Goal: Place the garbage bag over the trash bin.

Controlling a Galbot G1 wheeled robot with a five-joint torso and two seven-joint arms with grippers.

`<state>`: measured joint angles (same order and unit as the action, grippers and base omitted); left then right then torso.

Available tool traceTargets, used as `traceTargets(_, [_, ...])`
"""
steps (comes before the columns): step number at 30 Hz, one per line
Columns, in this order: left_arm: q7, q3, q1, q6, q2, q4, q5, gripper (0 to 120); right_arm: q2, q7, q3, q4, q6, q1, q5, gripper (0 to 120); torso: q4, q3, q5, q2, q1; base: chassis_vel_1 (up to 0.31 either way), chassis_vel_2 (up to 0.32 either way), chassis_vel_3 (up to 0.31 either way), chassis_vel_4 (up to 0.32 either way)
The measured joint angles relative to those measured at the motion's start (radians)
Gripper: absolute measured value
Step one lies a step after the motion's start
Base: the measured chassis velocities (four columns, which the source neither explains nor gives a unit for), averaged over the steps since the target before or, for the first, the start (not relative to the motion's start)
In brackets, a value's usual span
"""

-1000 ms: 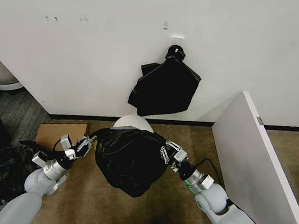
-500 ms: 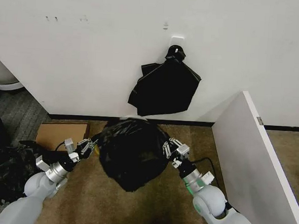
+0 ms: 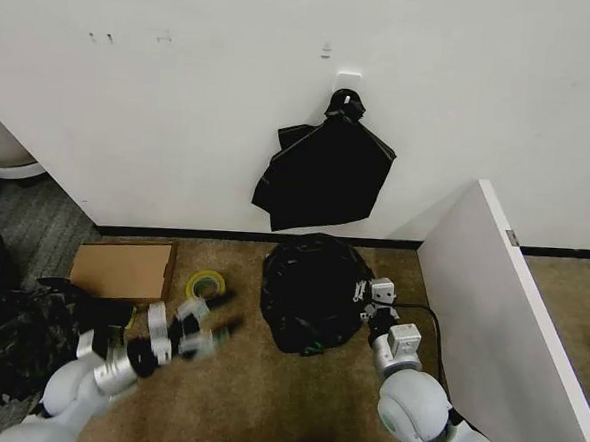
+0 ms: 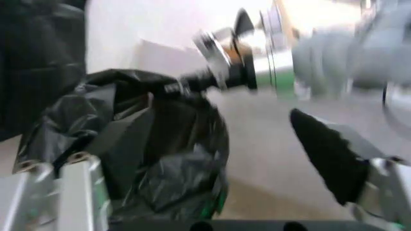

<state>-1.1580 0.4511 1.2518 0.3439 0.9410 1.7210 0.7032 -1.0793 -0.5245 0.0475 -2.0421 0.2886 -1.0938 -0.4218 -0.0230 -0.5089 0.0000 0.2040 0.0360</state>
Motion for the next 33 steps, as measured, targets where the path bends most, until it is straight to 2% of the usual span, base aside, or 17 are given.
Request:
traceTargets(2, [0.000, -0.003, -0.001, 0.013, 0.000, 0.000, -0.015, 90, 0.000, -0.003, -0.001, -0.004, 0.008, 0.001, -0.006, 1, -0.0001, 0.000, -0.0001, 0.000, 0.000, 0.000, 0.000, 0.000, 0.000])
traceTargets(4, [-0.019, -0.024, -0.008, 0.081, -0.002, 0.000, -0.081, 98, -0.001, -0.019, -0.004, -0.025, 0.051, 0.007, -0.030, 1, 0.0000, 0.000, -0.0001, 0.000, 0.000, 0.000, 0.000, 0.000, 0.000])
traceTargets(9, [-0.029, -0.040, -0.030, 0.151, -0.002, 0.011, -0.186, 100, 0.000, -0.048, -0.011, -0.060, 0.112, 0.008, -0.061, 1, 0.0001, 0.000, -0.0001, 0.000, 0.000, 0.000, 0.000, 0.000, 0.000])
traceTargets(13, [0.018, -0.061, -0.061, 0.208, 0.004, 0.035, -0.326, 98, -0.003, -0.083, -0.019, -0.101, 0.172, 0.006, -0.083, 1, -0.0003, 0.000, 0.0000, 0.000, 0.000, 0.000, 0.000, 0.000, 0.000])
traceTargets(15, [0.057, -0.066, -0.065, 0.228, 0.005, 0.037, -0.388, 92, -0.004, -0.094, -0.025, -0.114, 0.190, 0.009, -0.097, 1, 0.0000, 0.000, 0.0000, 0.000, 0.000, 0.000, 0.000, 0.000, 0.000])
traceTargets(17, [0.066, -0.068, -0.066, 0.233, 0.006, 0.037, -0.406, 89, -0.005, -0.096, -0.026, -0.117, 0.193, 0.011, -0.101, 1, 0.0002, 0.000, 0.0000, 0.000, 0.000, 0.000, 0.000, 0.000, 0.000])
traceTargets(19, [0.079, -0.071, -0.072, 0.244, 0.009, 0.030, -0.447, 79, -0.004, -0.096, -0.028, -0.124, 0.196, 0.013, -0.105, 1, 0.0001, 0.000, -0.0001, 0.000, 0.000, 0.000, 0.000, 0.000, 0.000])
traceTargets(23, [0.074, -0.073, -0.074, 0.244, 0.008, 0.024, -0.467, 65, -0.003, -0.096, -0.030, -0.127, 0.196, 0.018, -0.112, 1, 0.0001, 0.000, 0.0000, 0.000, 0.000, 0.000, 0.000, 0.000, 0.000])
traceTargets(25, [0.072, -0.074, -0.076, 0.245, 0.009, 0.021, -0.475, 61, -0.003, -0.096, -0.030, -0.127, 0.196, 0.019, -0.114, 1, 0.0000, 0.000, -0.0001, 0.000, 0.000, 0.000, 0.000, 0.000, 0.000])
traceTargets(30, [0.089, -0.075, -0.084, 0.253, 0.015, 0.015, -0.504, 38, -0.008, -0.096, -0.041, -0.143, 0.202, 0.021, -0.124, 1, 0.0000, 0.000, 0.0000, 0.000, 0.000, 0.000, 0.000, 0.000, 0.000])
traceTargets(32, [0.091, -0.076, -0.084, 0.252, 0.016, 0.015, -0.508, 36, -0.010, -0.096, -0.042, -0.148, 0.204, 0.021, -0.127, 1, 0.0000, 0.000, -0.0001, 0.000, 0.000, 0.000, 0.000, 0.000, 0.000])
traceTargets(33, [0.094, -0.076, -0.084, 0.253, 0.018, 0.015, -0.513, 30, -0.011, -0.096, -0.044, -0.153, 0.207, 0.022, -0.131, 1, 0.0000, 0.000, -0.0001, 0.000, 0.000, 0.000, 0.000, 0.000, 0.000])
